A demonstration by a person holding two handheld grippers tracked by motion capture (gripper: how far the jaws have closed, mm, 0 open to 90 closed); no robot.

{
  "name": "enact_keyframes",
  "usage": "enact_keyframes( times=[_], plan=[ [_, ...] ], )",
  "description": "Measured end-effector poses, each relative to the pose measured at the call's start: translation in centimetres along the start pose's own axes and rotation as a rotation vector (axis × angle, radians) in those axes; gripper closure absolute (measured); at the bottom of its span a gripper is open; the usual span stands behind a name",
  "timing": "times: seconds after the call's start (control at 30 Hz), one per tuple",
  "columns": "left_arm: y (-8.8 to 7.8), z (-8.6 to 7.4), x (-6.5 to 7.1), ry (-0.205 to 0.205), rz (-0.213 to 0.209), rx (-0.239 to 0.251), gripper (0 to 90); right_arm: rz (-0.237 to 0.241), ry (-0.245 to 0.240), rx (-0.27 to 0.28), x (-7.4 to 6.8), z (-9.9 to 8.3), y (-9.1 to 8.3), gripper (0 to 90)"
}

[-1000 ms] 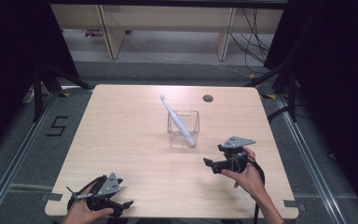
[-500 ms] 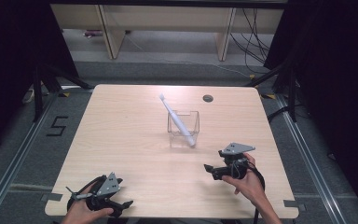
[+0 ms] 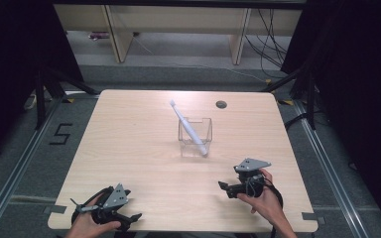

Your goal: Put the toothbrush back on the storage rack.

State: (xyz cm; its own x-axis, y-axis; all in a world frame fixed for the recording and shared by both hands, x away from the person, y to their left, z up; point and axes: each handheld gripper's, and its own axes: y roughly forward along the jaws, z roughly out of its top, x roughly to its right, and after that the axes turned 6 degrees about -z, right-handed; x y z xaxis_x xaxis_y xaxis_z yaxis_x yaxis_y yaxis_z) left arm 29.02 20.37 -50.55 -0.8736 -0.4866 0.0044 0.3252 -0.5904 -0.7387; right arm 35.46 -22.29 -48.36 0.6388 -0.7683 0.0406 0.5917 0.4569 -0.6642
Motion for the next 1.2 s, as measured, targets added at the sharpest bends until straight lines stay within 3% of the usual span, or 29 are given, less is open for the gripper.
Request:
enact_keyframes(
  times=[0.1,0.13,0.17,0.2,0.27,0.47,0.57,0.6,0.63,0.67,0.73,0.93,1.0,1.03,1.1,1.2],
  plan=[
    [0.0,0.0,0.0,-0.005,0.002,0.003,15.6,0.003,-0.009,-0.016,-0.1,-0.2,-0.1,18.3],
    [0.0,0.0,0.0,-0.004,0.003,0.002,15.6,0.004,0.01,-0.032,-0.3,-0.3,-0.2,18.3],
    [0.0,0.0,0.0,-0.003,0.0,0.002,15.6,0.002,0.007,-0.032,-0.2,-0.3,-0.3,18.2],
    [-0.1,0.0,-0.1,-0.004,-0.002,-0.007,15.6,-0.005,-0.027,-0.02,0.0,-0.4,-0.2,18.2],
    [-0.1,0.0,-0.1,-0.002,-0.003,-0.008,15.6,0.005,0.0,-0.03,-0.1,-0.6,-0.3,18.2],
    [0.0,-0.1,0.0,-0.006,-0.001,0.013,15.6,0.0,-0.024,-0.031,-0.4,-1.1,-0.5,18.1],
    [0.0,-0.1,0.0,-0.005,-0.001,0.01,15.5,0.027,-0.032,-0.044,-0.5,-1.3,-0.5,17.9],
    [0.0,-0.1,0.0,-0.005,-0.002,0.011,15.6,0.016,0.007,-0.056,-0.9,-1.5,-0.6,17.9],
    [0.1,-0.1,0.0,-0.009,-0.003,0.012,15.6,0.016,-0.023,-0.057,-0.6,-1.5,-0.6,17.9],
    [0.1,-0.1,0.1,-0.016,-0.002,0.015,15.6,0.012,-0.014,-0.071,-0.8,-1.6,-0.8,17.9],
    [0.1,-0.1,0.0,-0.003,-0.002,0.011,15.6,0.018,-0.039,-0.05,-0.6,-1.7,-0.7,18.3],
    [0.1,-0.1,0.0,-0.004,0.0,0.01,15.6,0.015,-0.013,-0.084,-0.9,-2.1,-1.2,18.4],
    [0.1,-0.1,0.0,-0.01,0.0,0.012,15.6,0.022,-0.043,-0.077,-0.8,-2.2,-1.1,18.4],
    [0.1,-0.1,0.0,-0.01,-0.001,0.012,15.6,0.014,-0.018,-0.084,-1.0,-2.3,-1.2,18.5],
    [0.1,-0.1,0.0,-0.012,0.0,0.014,15.6,0.014,-0.061,-0.064,-0.7,-2.3,-1.2,18.5],
    [0.0,-0.1,0.0,-0.003,0.0,0.01,15.6,0.012,-0.028,-0.06,-1.0,-2.5,-1.3,18.5]
  ],
)
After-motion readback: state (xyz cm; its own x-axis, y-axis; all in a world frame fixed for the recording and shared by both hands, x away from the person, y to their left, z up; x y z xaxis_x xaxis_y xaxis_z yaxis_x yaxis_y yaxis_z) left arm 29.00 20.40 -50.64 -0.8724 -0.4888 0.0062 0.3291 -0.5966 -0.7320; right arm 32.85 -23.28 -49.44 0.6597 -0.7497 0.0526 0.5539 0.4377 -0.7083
